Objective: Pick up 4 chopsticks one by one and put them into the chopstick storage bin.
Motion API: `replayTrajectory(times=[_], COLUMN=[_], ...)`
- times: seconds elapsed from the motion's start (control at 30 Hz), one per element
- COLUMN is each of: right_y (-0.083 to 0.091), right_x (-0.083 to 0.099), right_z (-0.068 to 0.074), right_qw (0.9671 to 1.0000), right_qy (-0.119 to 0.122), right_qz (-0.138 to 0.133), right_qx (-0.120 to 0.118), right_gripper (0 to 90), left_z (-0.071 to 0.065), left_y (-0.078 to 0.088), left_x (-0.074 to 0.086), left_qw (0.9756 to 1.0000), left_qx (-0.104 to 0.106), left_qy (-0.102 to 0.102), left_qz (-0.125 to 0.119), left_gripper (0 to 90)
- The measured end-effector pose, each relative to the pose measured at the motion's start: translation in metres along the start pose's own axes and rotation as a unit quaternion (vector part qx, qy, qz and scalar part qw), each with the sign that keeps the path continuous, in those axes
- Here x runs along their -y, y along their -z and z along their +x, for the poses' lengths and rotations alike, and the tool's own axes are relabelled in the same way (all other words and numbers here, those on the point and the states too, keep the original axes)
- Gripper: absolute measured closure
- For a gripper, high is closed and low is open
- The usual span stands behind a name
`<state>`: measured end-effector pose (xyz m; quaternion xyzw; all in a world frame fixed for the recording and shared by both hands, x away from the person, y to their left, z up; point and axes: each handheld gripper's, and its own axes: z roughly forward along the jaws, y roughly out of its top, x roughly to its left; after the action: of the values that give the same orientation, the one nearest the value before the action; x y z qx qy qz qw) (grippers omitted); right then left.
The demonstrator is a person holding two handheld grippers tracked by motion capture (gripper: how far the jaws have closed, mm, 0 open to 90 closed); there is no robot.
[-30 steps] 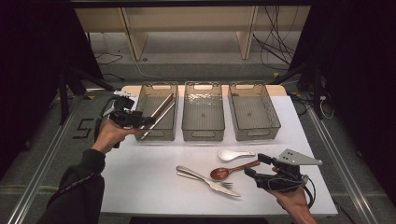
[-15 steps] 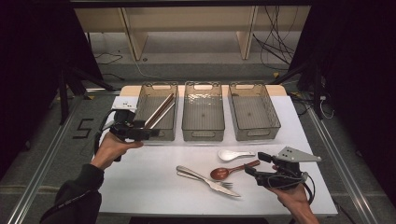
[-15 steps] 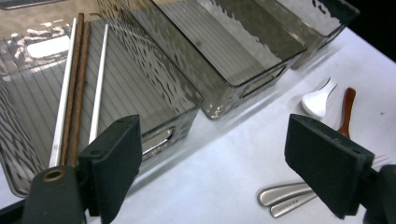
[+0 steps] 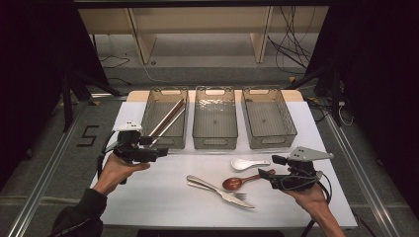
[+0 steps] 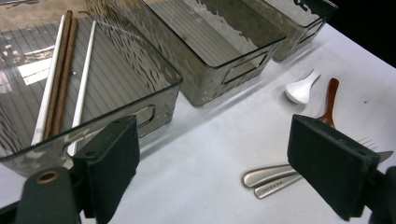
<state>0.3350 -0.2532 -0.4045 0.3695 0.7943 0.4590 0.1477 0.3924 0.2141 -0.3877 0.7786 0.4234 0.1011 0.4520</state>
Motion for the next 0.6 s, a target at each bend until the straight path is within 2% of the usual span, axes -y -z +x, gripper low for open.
replayTrajectory(times=[0.17, 0.4, 0.47, 0.6], right_y=[-0.009, -0.026, -0.031, -0.04], right_x=[-0.007, -0.013, -0.015, -0.017], right_z=[-0.004, -0.012, -0.014, -0.019], right_qw=[0.9993, 0.9969, 0.9959, 0.9947], right_qy=[0.021, 0.033, 0.036, 0.037], right_qz=[0.031, 0.072, 0.082, 0.096], right_qx=[0.007, 0.001, 0.002, 0.003], right_gripper=[28.4, 28.4, 28.4, 28.4], left_z=[-0.005, -0.019, -0.022, -0.028], left_y=[0.003, 0.003, 0.003, 0.004], left_x=[0.007, 0.018, 0.018, 0.021], left_qw=[1.0, 0.9995, 0.9994, 0.9987], left_qx=[0.0, -0.008, -0.004, -0.001], left_qy=[-0.005, -0.028, -0.031, -0.041], left_qz=[-0.005, -0.008, -0.011, -0.028], left_gripper=[16.2, 15.9, 15.9, 15.6])
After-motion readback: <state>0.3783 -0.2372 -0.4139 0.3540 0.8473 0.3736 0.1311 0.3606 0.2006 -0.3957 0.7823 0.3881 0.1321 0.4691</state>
